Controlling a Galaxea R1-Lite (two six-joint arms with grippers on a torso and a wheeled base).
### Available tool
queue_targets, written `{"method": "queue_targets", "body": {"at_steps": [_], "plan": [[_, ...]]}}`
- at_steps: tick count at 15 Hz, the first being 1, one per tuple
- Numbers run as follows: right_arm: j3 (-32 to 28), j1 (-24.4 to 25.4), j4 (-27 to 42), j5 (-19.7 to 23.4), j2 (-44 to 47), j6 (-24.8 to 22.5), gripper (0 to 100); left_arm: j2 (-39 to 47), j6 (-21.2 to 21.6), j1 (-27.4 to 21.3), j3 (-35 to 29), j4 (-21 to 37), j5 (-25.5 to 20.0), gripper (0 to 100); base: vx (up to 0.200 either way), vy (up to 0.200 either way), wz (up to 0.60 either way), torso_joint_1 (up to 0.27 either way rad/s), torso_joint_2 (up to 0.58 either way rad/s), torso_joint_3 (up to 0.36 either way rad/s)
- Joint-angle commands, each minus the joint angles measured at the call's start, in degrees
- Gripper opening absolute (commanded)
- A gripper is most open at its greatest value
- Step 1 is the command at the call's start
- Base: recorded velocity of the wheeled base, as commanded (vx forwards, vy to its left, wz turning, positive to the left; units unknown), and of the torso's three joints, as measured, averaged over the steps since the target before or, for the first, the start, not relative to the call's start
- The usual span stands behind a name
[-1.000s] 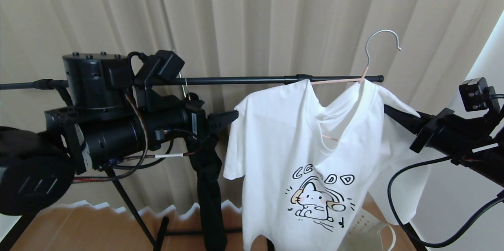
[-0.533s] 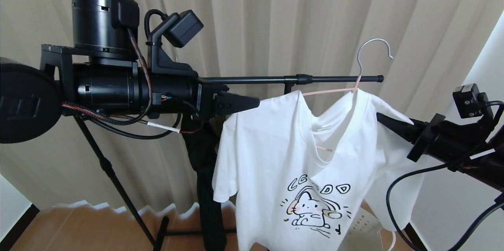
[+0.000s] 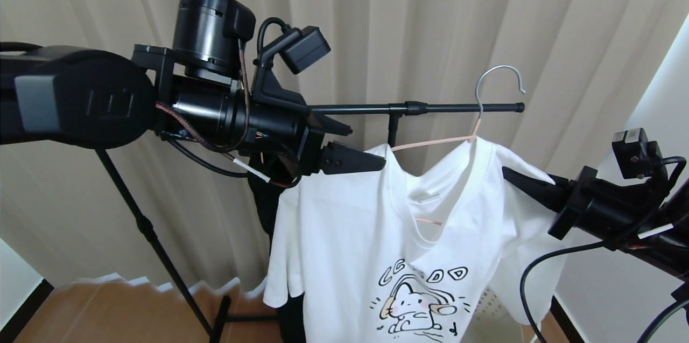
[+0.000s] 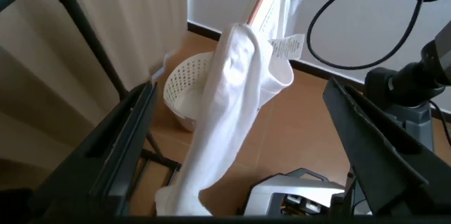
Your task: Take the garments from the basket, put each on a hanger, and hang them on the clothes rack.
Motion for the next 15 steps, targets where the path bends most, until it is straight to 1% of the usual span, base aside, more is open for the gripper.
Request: {"method": "queue_targets", "body": {"at_steps": [1, 2, 3, 4, 11, 12, 15], "plan": [[0.4, 1.3, -0.5, 0.0, -0.3, -0.1, 0, 2.9, 1.9, -0.5, -1.6, 1.7, -0.1, 100, 0.000, 0.000, 0.00, 0.000, 0.00, 0.000], [0.8, 1.3, -1.0, 0.0, -0.5, -0.1, 0, 3.1, 3.7, -0.9, -1.6, 3.0, -0.3, 100, 0.000, 0.000, 0.00, 0.000, 0.00, 0.000], [1.1, 1.4, -1.7, 0.0, -0.5, -0.1, 0, 3.2, 5.1, -0.8, -1.6, 3.7, -1.6, 100, 0.000, 0.000, 0.00, 0.000, 0.00, 0.000], [1.4, 1.4, -2.4, 0.0, -0.5, -0.1, 0, 3.3, 5.8, -0.8, -1.6, 3.9, -2.4, 100, 0.000, 0.000, 0.00, 0.000, 0.00, 0.000], [1.8, 2.1, -2.9, 0.0, -0.6, -0.1, 0, 5.5, 6.3, -1.7, -3.8, 4.0, -2.5, 100, 0.000, 0.000, 0.00, 0.000, 0.00, 0.000], [1.8, 2.2, -2.9, -0.1, -0.6, -0.2, 0, 5.8, 6.2, -2.8, -3.9, 4.0, -2.5, 100, 0.000, 0.000, 0.00, 0.000, 0.00, 0.000], [1.7, 2.1, -2.9, -0.1, -0.6, -0.2, 0, 5.8, 6.2, -3.9, -4.1, 4.0, -2.5, 100, 0.000, 0.000, 0.00, 0.000, 0.00, 0.000]]}}
